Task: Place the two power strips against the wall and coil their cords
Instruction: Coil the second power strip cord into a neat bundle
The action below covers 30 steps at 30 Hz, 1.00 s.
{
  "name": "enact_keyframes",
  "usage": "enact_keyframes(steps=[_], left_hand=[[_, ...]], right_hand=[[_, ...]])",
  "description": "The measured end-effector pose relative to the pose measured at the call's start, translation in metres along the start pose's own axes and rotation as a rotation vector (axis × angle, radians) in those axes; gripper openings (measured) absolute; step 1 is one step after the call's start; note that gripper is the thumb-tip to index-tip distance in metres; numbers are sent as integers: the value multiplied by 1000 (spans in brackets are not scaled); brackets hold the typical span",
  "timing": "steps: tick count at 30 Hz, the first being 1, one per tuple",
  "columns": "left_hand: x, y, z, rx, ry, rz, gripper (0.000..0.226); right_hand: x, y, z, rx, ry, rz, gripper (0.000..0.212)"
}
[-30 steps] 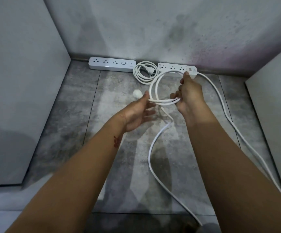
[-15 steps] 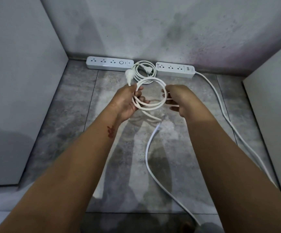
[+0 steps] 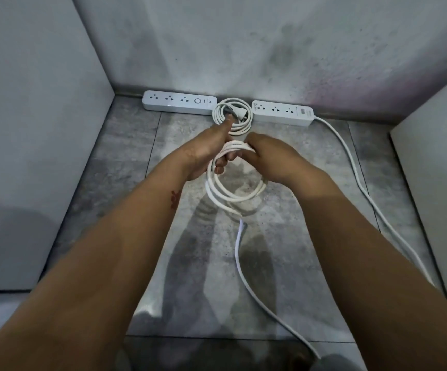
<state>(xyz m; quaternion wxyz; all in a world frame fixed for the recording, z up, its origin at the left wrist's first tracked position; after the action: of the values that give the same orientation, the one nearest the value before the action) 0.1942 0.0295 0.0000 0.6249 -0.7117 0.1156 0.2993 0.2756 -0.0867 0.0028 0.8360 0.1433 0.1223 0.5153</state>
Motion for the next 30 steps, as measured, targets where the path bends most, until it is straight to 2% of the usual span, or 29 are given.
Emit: enact_keyframes(steps=[4, 8, 11, 14, 16, 20, 23, 25, 27, 30], left_hand=[[4, 6, 9, -136, 10, -7, 38], [2, 18, 7, -245, 70, 138, 37], [1, 21, -9, -437, 73, 195, 36], [5, 18, -19, -618, 1, 167, 36], [7, 12, -20, -657, -46, 124, 36], [5, -5, -4, -273, -143, -21, 34], [1, -18, 7, 24, -136, -53, 34], [-1, -24, 9, 174, -104, -44, 34], [-2, -27, 7, 250, -75, -45, 35], [-1, -24, 4, 152, -49, -53, 33]], right_hand=[[-3, -1, -5, 77, -120, -95, 28], [-5, -15, -9, 243, -291, -397, 32], [-7, -18, -12, 384, -400, -576, 40], [-6, -13, -19, 541, -390, -648, 40], [-6, -12, -20, 579, -345, -623, 34], [-6, -12, -12, 559, -283, -465, 20], [-6, -9, 2, 549, -299, -372, 6], [-5, -4, 11, 597, -281, -289, 12], [-3, 1, 16, 635, -208, -241, 15], [-1, 2, 19, 782, -124, -290, 20]])
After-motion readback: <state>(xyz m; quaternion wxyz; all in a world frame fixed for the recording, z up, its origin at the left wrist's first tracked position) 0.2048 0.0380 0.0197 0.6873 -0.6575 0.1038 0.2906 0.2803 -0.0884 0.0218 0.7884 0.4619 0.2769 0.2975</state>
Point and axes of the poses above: each hand's wrist, its own x-axis towards the middle knuckle, its own z-axis out of the back of the hand, y = z × x, the point moved 2 cm from there along x, towards the middle knuckle, and after that the axes turned 11 degrees about z, right-handed, at the moved point
